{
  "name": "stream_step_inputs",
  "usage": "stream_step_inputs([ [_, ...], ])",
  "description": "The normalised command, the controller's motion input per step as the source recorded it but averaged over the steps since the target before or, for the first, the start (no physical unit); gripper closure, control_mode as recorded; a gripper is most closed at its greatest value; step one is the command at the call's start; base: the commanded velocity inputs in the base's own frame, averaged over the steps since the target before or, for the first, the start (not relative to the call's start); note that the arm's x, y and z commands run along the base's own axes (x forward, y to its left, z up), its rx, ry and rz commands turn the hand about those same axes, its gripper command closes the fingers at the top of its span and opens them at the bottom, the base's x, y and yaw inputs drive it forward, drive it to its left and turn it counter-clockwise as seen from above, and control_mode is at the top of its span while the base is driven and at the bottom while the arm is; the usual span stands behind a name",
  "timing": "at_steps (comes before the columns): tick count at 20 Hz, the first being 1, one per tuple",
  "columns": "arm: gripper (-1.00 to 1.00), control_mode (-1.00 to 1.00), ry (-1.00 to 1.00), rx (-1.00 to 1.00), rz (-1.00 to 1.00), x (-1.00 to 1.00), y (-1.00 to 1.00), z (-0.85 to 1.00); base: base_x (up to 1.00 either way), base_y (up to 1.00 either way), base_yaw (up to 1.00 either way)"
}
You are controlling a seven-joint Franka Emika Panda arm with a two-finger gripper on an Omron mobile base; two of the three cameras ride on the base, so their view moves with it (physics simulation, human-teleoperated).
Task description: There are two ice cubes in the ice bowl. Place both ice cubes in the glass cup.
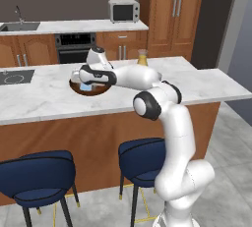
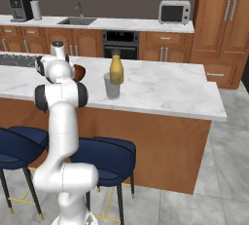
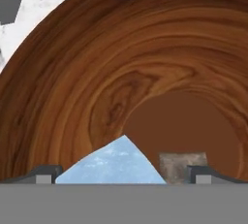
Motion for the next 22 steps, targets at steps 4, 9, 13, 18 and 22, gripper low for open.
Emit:
stream_step_inputs([
  [4,1.0,-1.0,0.0,0.0,0.05,-0.19,0.0,-0.32,0.0,0.0,0.0],
  [9,1.0,-1.0,0.0,0.0,0.0,0.0,0.0,0.0,0.0,0.0,0.0],
  [13,1.0,-1.0,0.0,0.0,0.0,-0.11,-0.02,0.04,0.0,0.0,0.0],
  [18,1.0,-1.0,-0.13,0.03,0.0,-0.07,-0.24,0.72,0.0,0.0,0.0],
  [22,1.0,-1.0,-0.27,0.0,0.0,-0.42,-0.67,0.94,0.0,0.0,0.0],
])
